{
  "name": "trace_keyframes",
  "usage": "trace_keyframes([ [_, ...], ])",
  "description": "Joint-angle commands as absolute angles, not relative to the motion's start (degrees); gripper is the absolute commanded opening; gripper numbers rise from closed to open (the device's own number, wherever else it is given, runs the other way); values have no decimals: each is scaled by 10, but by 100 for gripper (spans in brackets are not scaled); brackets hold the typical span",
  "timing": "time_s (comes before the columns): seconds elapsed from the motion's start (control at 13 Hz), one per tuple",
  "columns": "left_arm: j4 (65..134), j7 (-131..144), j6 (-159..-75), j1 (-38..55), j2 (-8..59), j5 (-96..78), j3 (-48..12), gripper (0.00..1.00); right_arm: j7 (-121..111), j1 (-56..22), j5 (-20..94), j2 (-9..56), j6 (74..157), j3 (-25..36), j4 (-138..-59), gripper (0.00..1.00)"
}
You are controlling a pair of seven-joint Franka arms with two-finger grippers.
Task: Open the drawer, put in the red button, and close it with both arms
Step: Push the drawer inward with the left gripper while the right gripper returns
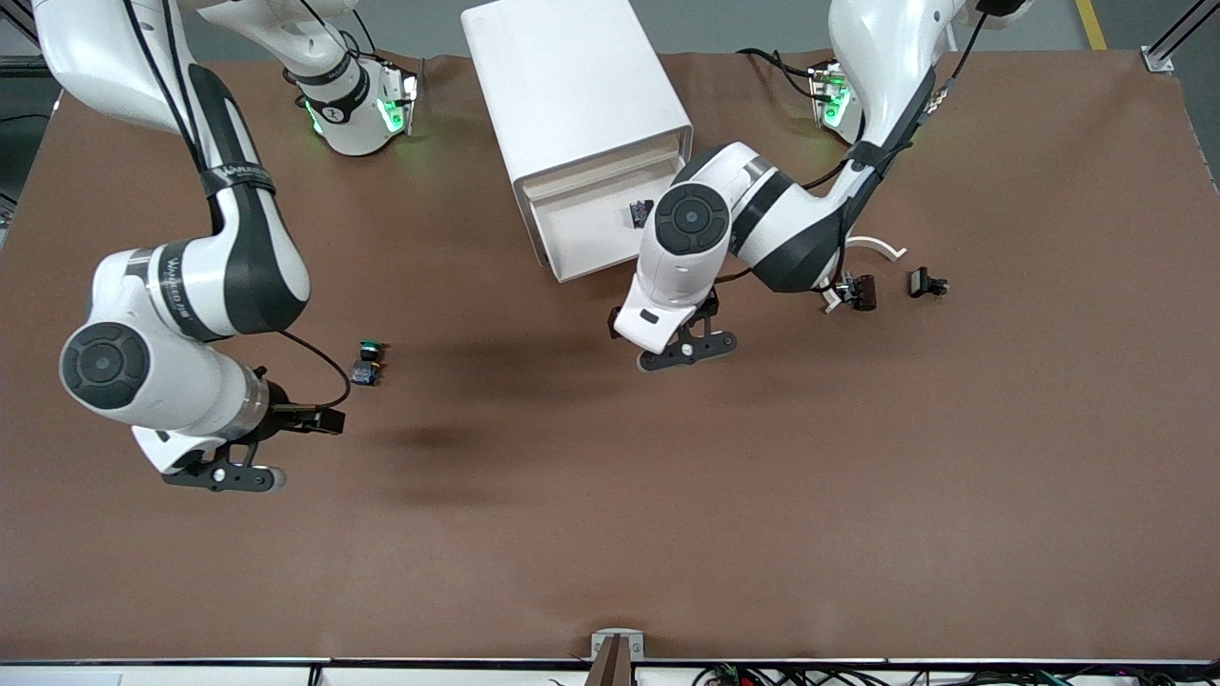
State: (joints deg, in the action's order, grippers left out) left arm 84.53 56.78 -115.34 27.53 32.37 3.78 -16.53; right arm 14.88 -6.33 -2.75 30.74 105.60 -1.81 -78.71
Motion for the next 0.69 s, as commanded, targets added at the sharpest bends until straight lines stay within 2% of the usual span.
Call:
trace_keyframes([
  [0.0,883,573,-1193,268,307,15,-177,100,134,-28,-40,302,1049,-32,-783,100],
  [0.23,919,597,-1222,272,298,11,-185,100,133,-12,-42,295,1046,-29,-784,100],
  [0.46,938,603,-1230,274,296,11,-194,100,22,-3,-74,237,957,-34,-784,100],
  [0.62,947,604,-1230,275,292,11,-206,100,-11,5,-77,215,947,-33,-783,100],
])
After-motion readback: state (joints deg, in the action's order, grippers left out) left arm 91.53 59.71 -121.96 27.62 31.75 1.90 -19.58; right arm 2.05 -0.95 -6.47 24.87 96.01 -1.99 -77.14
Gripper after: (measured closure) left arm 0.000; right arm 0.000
